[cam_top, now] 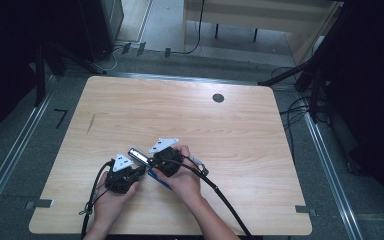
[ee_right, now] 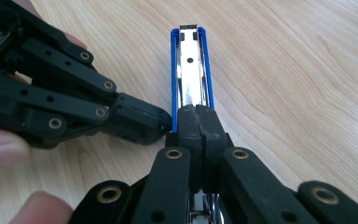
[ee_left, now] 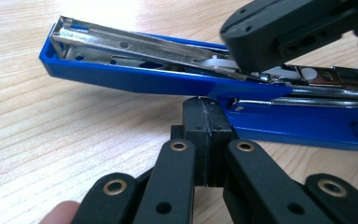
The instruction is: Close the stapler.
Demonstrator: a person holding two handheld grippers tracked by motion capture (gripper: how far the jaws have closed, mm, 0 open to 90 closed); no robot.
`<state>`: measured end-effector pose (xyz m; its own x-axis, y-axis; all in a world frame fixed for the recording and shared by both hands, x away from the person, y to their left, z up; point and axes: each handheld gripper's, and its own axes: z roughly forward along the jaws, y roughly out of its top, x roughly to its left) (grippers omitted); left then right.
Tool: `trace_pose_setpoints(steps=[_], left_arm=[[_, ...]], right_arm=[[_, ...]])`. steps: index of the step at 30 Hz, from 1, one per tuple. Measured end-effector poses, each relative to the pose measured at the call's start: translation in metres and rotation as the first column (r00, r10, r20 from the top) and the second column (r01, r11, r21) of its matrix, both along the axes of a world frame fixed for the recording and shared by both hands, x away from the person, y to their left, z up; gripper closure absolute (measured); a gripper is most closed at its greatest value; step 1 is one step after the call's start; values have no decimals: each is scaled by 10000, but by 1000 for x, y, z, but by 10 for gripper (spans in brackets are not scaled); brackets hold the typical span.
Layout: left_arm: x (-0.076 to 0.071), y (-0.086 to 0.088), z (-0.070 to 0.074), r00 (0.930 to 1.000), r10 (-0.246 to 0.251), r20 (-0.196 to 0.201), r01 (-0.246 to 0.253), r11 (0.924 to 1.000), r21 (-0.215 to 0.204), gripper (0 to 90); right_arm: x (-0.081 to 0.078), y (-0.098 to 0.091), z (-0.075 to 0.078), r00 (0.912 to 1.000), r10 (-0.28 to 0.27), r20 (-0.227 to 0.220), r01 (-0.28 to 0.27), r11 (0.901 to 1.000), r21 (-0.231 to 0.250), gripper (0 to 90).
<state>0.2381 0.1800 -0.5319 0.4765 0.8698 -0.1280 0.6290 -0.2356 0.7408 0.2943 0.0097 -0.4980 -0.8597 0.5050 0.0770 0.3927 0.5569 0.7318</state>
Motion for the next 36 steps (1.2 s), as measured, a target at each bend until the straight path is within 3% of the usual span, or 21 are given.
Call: trace_pose_setpoints(steps=[11, 23, 30, 36], left_arm=[[-1, -4, 0, 9999, 28, 132, -30, 9999, 102, 900], [-4, -4, 4, 9992, -8, 399, 24, 9992, -407, 900], [-13, -10, 7, 9972, -417, 617, 453, 9972, -589, 900], [-24, -25, 7, 9932, -847, 803, 898, 9941, -613, 900]], right_arm=[[1, 1, 1, 9999, -79, 78, 79, 10000, -4, 900], [-3, -1, 9, 9996, -28, 275, 25, 9999, 138, 900], [-7, -5, 15, 9989, 33, 471, -39, 9999, 122, 900], [-10, -9, 19, 9984, -27, 566, 22, 10000, 96, 900]])
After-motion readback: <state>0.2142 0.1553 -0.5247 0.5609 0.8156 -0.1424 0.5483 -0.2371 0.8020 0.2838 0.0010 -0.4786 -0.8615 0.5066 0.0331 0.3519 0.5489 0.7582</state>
